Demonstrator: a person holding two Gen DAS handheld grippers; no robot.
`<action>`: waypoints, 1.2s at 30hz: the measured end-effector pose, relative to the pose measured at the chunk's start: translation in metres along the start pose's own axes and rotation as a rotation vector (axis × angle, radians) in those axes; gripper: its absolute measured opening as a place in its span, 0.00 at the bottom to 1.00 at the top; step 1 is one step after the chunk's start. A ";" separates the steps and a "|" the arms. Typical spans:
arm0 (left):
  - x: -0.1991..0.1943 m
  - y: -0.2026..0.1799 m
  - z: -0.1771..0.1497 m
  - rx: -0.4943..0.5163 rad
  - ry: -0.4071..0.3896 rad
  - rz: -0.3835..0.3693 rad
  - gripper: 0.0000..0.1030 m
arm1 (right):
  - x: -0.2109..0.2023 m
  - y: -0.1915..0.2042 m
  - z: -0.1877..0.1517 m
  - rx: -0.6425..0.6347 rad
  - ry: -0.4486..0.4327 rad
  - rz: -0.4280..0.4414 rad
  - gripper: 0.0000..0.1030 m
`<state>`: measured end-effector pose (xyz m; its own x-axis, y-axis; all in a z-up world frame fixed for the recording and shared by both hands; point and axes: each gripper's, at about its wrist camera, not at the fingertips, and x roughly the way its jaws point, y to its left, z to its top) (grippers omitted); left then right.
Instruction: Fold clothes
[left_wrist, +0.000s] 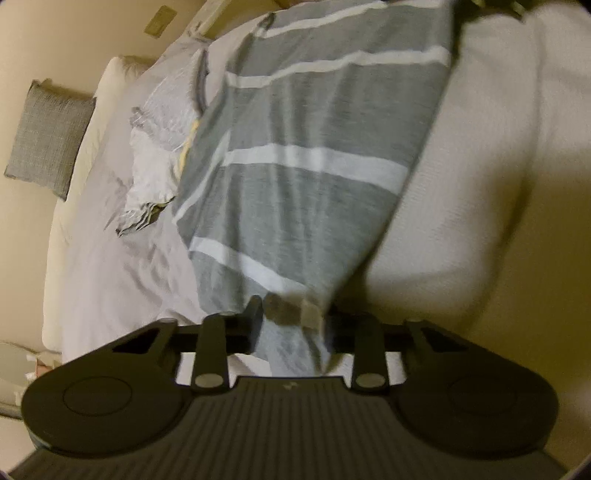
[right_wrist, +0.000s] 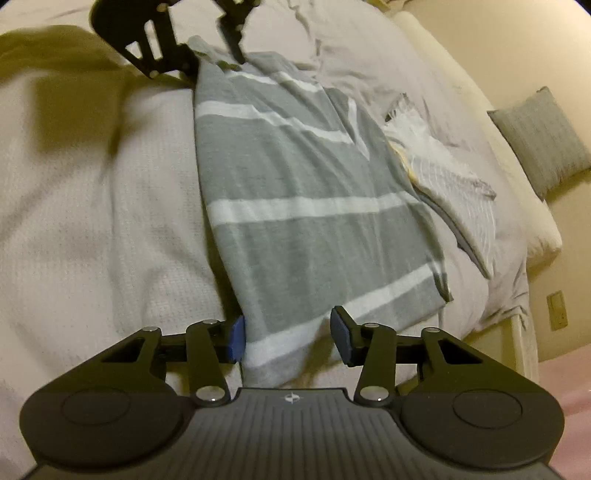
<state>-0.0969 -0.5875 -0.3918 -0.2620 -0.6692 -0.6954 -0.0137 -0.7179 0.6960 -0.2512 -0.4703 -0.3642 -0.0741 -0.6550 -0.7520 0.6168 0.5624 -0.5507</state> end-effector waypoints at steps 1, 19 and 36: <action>0.001 0.000 0.001 0.008 0.001 0.000 0.23 | 0.000 0.000 0.001 -0.022 -0.007 0.005 0.33; -0.076 0.067 0.043 -0.131 0.044 -0.021 0.02 | -0.081 -0.124 0.010 -0.081 -0.143 0.222 0.02; -0.091 0.177 0.102 -0.357 0.090 0.108 0.02 | -0.080 -0.266 0.043 -0.141 -0.316 0.129 0.02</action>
<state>-0.1736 -0.6344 -0.1870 -0.1572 -0.7472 -0.6457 0.3504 -0.6535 0.6709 -0.3759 -0.5895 -0.1422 0.2565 -0.6850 -0.6819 0.4893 0.7004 -0.5196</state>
